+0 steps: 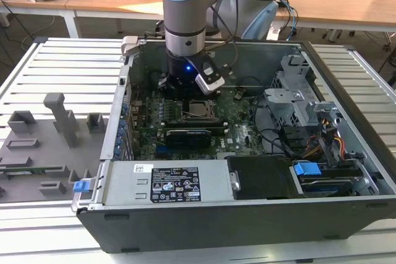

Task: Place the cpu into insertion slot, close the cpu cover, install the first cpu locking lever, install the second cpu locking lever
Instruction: 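Close the cpu cover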

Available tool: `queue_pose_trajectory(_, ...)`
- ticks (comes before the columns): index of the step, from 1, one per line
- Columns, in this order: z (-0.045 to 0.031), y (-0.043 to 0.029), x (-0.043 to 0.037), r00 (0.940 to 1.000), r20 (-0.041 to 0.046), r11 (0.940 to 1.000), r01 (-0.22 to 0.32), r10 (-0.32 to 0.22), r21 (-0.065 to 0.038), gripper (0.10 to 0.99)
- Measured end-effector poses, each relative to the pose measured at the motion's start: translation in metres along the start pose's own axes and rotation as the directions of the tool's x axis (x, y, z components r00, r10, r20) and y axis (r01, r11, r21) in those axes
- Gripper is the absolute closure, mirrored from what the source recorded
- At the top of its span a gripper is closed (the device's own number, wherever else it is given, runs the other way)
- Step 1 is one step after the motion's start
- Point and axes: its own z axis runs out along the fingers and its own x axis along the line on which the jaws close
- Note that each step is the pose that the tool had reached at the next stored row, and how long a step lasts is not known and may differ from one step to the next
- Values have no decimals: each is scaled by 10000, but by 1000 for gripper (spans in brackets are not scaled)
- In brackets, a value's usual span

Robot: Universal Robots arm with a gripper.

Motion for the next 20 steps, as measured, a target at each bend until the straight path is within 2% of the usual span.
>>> queue_pose_trajectory(5, 2, -6, -47, 10000, 1, 10000, -2, 2, 1, 980)
queue_pose_trajectory(10, -15, -5, -49, 10000, 3, 10000, -2, 2, -2, 980)
queue_pose_trajectory(15, -9, 3, 13, 10000, 10, 10000, -1, 1, 1, 980)
queue_pose_trajectory(20, 19, 2, 23, 10000, 6, 10000, -2, 2, 1, 980)
